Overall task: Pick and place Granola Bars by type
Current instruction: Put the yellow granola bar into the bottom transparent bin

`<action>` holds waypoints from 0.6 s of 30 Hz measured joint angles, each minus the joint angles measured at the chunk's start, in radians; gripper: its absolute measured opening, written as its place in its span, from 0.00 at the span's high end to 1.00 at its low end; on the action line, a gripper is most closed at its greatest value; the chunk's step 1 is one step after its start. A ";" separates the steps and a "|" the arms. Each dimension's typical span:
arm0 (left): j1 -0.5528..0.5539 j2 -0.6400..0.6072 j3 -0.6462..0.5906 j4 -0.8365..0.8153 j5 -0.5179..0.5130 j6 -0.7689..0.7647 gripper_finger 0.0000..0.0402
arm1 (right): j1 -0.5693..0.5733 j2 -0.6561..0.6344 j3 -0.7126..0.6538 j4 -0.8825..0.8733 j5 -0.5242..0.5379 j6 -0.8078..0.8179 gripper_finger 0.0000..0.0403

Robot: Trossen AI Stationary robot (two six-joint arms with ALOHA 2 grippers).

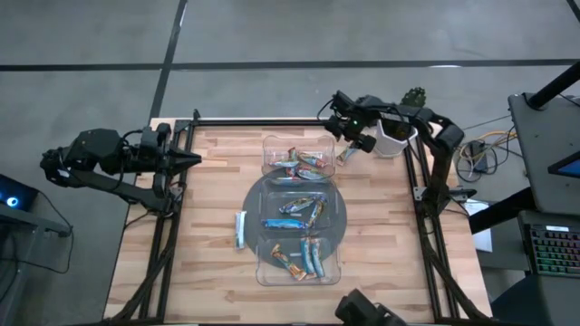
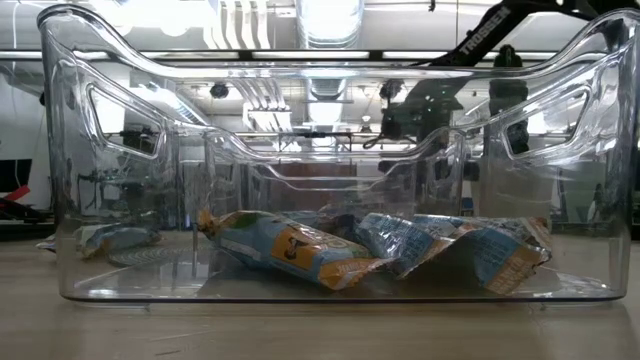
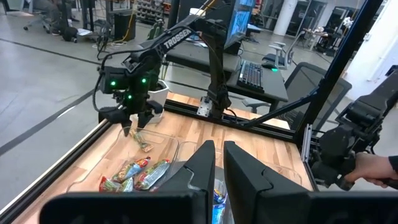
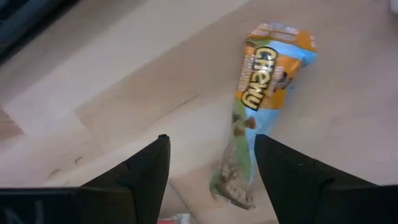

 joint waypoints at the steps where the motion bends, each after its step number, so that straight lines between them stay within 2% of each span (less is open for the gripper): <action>1: 0.000 0.000 0.000 0.000 0.000 0.000 0.96 | 0.000 0.008 0.012 -0.018 0.001 -0.006 0.44; 10: 0.000 0.000 0.000 0.000 0.000 -0.001 0.96 | 0.000 0.038 0.085 -0.089 -0.007 -0.023 0.44; 18: 0.000 0.000 0.000 0.000 0.000 -0.001 0.96 | 0.002 0.040 0.090 -0.174 -0.007 -0.026 0.44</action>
